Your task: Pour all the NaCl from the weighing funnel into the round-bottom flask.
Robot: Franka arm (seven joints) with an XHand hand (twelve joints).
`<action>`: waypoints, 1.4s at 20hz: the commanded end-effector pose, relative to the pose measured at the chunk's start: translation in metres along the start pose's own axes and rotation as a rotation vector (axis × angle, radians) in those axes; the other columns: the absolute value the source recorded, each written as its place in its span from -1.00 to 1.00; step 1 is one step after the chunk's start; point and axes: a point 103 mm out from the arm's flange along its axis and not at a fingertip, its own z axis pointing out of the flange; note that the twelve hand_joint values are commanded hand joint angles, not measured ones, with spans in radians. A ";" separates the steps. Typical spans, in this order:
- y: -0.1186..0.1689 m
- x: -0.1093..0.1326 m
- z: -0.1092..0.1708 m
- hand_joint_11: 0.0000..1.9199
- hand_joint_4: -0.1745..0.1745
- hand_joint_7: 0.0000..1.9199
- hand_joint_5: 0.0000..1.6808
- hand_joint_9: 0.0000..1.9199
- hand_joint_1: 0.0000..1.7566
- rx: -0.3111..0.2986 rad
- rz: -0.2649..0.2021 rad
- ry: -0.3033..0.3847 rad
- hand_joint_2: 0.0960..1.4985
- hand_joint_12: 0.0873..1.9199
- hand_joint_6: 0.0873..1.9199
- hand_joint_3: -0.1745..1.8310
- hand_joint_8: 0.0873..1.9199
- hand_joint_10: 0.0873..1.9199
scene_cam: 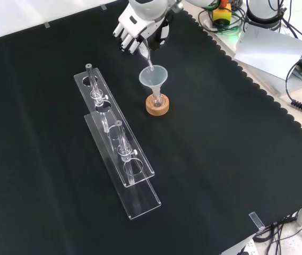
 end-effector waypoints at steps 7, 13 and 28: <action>0.003 0.000 -0.002 -0.46 0.60 -0.48 0.31 -0.14 0.25 0.015 0.003 -0.055 -0.21 0.29 0.06 0.01 -0.37 -0.56; 0.004 0.001 -0.005 -0.46 0.63 -0.49 0.31 -0.15 0.25 0.018 0.000 -0.091 -0.21 0.29 0.06 0.01 -0.37 -0.56; 0.001 0.003 -0.013 -0.47 0.72 -0.49 0.31 -0.16 0.25 0.037 0.011 -0.172 -0.21 0.29 0.06 0.01 -0.37 -0.55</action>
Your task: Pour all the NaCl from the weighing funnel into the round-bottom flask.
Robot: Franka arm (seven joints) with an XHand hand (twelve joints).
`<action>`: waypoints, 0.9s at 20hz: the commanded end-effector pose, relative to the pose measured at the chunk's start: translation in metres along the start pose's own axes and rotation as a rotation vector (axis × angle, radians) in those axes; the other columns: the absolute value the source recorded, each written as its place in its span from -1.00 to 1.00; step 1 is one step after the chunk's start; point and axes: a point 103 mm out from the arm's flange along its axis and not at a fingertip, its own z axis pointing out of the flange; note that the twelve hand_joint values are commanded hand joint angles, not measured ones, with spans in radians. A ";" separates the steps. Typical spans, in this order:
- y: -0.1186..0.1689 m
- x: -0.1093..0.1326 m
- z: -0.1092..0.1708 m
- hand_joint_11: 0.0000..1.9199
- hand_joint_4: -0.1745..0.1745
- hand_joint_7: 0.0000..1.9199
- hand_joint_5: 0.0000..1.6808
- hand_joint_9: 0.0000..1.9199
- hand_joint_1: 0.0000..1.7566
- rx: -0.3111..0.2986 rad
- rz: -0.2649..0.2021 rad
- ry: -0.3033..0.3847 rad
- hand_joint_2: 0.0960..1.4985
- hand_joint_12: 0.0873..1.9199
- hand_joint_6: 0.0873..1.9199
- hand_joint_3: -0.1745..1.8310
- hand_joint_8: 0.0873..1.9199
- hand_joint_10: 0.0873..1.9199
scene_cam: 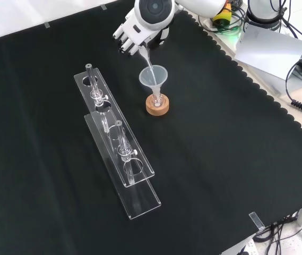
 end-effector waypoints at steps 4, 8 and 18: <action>-0.001 0.001 -0.006 -0.47 0.74 -0.50 0.31 -0.16 0.25 0.010 0.007 -0.033 -0.21 0.29 0.06 0.01 -0.37 -0.55; 0.000 0.001 -0.008 -0.48 0.76 -0.50 0.31 -0.16 0.25 0.024 0.002 -0.049 -0.21 0.29 0.06 0.01 -0.37 -0.55; 0.001 0.005 -0.014 -0.48 0.80 -0.51 0.31 -0.17 0.24 0.042 -0.003 -0.087 -0.21 0.30 0.06 0.01 -0.37 -0.55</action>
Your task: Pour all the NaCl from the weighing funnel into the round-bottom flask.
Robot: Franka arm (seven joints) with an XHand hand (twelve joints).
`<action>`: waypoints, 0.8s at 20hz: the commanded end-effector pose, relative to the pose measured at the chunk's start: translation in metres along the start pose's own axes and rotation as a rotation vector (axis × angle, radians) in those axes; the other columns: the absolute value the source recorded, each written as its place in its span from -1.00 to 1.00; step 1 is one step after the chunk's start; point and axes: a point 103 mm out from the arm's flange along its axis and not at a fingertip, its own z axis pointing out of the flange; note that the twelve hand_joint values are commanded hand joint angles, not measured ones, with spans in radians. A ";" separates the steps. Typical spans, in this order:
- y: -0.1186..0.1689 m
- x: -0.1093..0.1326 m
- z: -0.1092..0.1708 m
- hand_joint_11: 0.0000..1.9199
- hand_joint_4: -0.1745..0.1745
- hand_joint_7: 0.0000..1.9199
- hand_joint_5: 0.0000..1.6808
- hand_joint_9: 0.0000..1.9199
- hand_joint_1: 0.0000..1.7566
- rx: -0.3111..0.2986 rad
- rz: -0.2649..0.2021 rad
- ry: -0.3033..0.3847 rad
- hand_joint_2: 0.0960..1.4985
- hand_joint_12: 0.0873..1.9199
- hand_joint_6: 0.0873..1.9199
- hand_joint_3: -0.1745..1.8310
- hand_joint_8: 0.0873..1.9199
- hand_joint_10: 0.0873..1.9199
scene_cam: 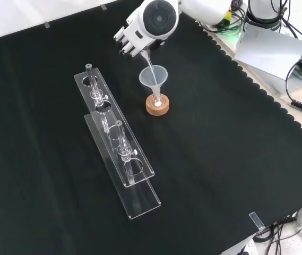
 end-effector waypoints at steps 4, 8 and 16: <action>0.001 0.002 -0.006 -0.49 0.81 -0.51 0.31 -0.17 0.24 0.013 0.002 -0.036 -0.21 0.30 0.06 0.01 -0.37 -0.55; -0.001 0.001 -0.012 -0.49 0.82 -0.51 0.31 -0.17 0.24 0.015 0.006 -0.063 -0.21 0.30 0.06 0.01 -0.37 -0.55; -0.002 0.003 -0.019 -0.49 0.85 -0.51 0.31 -0.17 0.24 0.024 0.014 -0.118 -0.21 0.30 0.06 0.01 -0.37 -0.54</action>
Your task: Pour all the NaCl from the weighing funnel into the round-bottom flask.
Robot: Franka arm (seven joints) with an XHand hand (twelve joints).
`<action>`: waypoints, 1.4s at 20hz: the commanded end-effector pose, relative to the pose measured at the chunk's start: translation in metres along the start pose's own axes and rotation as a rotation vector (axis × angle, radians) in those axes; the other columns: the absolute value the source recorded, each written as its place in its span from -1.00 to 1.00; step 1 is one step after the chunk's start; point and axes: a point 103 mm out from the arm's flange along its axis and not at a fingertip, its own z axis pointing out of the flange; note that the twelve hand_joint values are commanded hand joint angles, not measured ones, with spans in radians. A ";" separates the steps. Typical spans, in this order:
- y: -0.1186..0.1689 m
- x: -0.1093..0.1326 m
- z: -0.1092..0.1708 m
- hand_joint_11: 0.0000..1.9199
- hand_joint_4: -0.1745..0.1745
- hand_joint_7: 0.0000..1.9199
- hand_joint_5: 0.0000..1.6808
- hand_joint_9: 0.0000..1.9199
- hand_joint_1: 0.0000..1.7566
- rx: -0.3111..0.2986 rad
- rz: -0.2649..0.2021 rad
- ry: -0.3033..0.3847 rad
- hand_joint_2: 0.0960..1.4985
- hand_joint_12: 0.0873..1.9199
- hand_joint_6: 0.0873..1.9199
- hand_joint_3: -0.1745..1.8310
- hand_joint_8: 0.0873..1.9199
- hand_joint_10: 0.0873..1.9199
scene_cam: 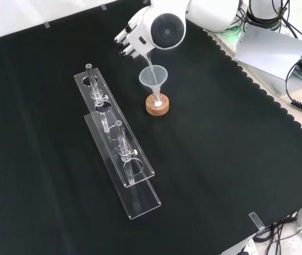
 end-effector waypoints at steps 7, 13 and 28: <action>0.000 0.001 -0.010 -0.49 0.87 -0.51 0.31 -0.17 0.24 0.015 0.012 -0.048 -0.21 0.30 0.06 0.01 -0.37 -0.54; 0.001 0.004 -0.014 -0.50 0.89 -0.50 0.31 -0.18 0.24 0.034 0.010 -0.082 -0.21 0.30 0.06 0.01 -0.37 -0.54; 0.000 0.008 -0.027 -0.50 0.95 -0.49 0.31 -0.18 0.24 0.050 0.014 -0.152 -0.21 0.30 0.06 0.01 -0.37 -0.54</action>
